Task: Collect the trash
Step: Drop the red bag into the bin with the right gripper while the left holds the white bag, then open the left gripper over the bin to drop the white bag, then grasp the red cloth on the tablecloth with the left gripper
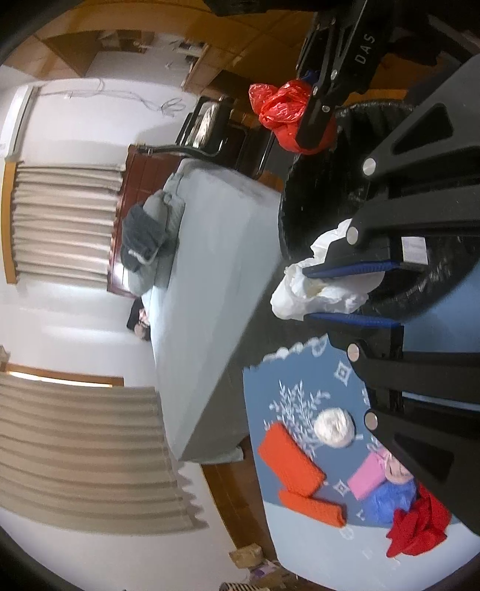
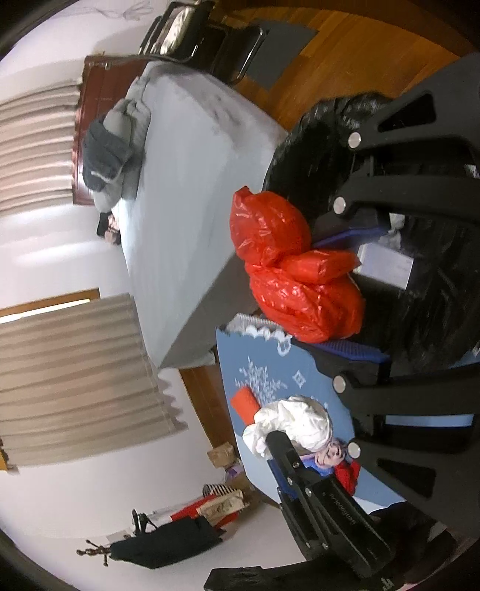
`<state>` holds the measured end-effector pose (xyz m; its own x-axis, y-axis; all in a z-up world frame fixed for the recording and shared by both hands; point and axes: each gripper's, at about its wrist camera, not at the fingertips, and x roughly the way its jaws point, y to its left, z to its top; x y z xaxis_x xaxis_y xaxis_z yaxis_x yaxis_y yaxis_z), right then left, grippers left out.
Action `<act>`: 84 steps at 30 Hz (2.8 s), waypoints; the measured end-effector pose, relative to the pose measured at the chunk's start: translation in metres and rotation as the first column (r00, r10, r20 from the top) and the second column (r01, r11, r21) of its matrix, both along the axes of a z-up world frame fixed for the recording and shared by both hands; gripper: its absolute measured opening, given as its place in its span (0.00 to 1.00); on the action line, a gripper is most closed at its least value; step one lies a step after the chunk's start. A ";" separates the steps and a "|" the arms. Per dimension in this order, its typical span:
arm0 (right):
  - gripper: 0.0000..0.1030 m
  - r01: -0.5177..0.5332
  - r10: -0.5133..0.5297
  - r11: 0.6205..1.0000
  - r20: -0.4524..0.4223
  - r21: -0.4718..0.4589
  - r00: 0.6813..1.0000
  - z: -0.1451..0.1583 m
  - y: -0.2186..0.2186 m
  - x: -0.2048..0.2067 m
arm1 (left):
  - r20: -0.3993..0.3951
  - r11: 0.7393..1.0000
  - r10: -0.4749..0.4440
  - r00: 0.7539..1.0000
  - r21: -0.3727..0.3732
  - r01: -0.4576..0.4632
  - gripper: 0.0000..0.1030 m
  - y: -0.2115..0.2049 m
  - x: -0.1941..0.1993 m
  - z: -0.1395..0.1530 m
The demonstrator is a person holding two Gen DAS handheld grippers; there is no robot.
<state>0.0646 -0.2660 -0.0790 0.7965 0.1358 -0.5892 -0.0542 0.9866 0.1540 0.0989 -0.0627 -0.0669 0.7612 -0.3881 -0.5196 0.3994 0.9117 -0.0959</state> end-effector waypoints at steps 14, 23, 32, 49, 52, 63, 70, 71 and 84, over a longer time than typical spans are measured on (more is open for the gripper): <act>0.41 0.094 -0.094 0.995 -0.014 -0.018 0.995 -0.010 -0.039 -0.018 | -0.018 0.995 -0.098 0.995 0.018 0.098 0.18 -0.048 0.001 -0.008; 0.47 0.117 -0.118 0.993 -0.034 -0.028 0.992 -0.015 -0.047 -0.018 | -0.046 0.990 -0.136 0.990 0.023 0.137 0.19 -0.067 0.011 -0.017; 0.82 0.166 -0.168 0.985 -0.029 -0.039 0.985 -0.016 -0.054 -0.022 | -0.084 0.994 -0.109 0.991 0.014 0.110 0.53 -0.059 0.017 -0.024; 0.94 0.110 -0.110 0.993 0.003 -0.033 0.994 -0.006 -0.016 -0.013 | -0.009 0.996 0.069 0.998 0.058 -0.068 0.94 0.008 0.001 -0.009; 0.94 0.085 -0.085 0.996 0.013 -0.025 0.996 -0.006 -0.002 -0.009 | -0.002 0.992 0.110 0.994 0.064 -0.110 0.94 0.026 -0.003 -0.010; 0.94 -0.063 0.063 0.998 0.014 0.012 0.998 -0.014 0.075 0.016 | 0.010 0.945 0.313 0.950 0.095 -0.313 0.94 0.115 -0.016 -0.023; 0.94 -0.165 0.165 0.986 -0.013 0.011 0.986 -0.028 0.126 0.026 | -0.002 0.890 0.444 0.896 0.119 -0.441 0.94 0.178 -0.026 -0.039; 0.94 -0.177 0.178 0.984 -0.018 0.011 0.984 -0.031 0.133 0.028 | -0.005 0.880 0.463 0.887 0.126 -0.458 0.93 0.187 -0.028 -0.042; 0.94 -0.257 0.255 0.966 -0.067 -0.020 0.965 -0.060 0.185 0.044 | -0.087 0.837 0.539 0.838 0.162 -0.522 0.80 0.240 -0.028 -0.083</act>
<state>0.1088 -0.0809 -0.1392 0.6981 0.3123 -0.6443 -0.2962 0.9452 0.1373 0.0705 0.1775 -0.1499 0.7568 0.1324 -0.6402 -0.1569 0.9874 0.0188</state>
